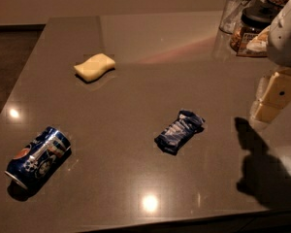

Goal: Place pepsi can upright

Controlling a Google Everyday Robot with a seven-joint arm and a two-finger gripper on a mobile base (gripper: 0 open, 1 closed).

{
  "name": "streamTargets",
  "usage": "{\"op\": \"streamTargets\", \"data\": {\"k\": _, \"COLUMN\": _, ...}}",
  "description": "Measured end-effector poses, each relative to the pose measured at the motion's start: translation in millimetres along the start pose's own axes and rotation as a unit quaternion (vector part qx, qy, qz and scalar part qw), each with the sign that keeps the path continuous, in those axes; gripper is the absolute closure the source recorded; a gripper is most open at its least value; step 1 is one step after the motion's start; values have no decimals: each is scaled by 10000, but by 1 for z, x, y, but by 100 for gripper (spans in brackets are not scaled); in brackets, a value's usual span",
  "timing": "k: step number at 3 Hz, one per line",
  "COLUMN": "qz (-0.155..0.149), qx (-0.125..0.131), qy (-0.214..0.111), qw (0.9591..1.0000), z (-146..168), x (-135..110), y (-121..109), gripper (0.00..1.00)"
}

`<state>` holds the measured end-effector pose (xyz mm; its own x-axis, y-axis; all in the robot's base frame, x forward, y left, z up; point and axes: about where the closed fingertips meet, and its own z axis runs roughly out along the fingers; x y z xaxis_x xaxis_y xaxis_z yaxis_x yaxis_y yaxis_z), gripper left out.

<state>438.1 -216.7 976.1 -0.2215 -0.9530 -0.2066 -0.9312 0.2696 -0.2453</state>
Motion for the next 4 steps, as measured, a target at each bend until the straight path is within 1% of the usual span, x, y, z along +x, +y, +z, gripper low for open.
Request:
{"op": "streamTargets", "data": {"k": 1, "qz": -5, "qx": 11, "qy": -9, "qw": 10000, "z": -1, "x": -1, "y": 0, "gripper": 0}}
{"op": "streamTargets", "data": {"k": 2, "qz": -383, "qx": -123, "qy": -275, "qw": 9988, "z": 5, "x": -33, "y": 0, "gripper": 0}}
{"op": "streamTargets", "data": {"k": 3, "qz": -1296, "qx": -468, "qy": -682, "qw": 9881, "z": 20, "x": -105, "y": 9, "gripper": 0}}
{"op": "streamTargets", "data": {"k": 4, "qz": -1946, "qx": -671, "qy": -936, "qw": 9741, "z": 26, "x": -154, "y": 20, "gripper": 0}}
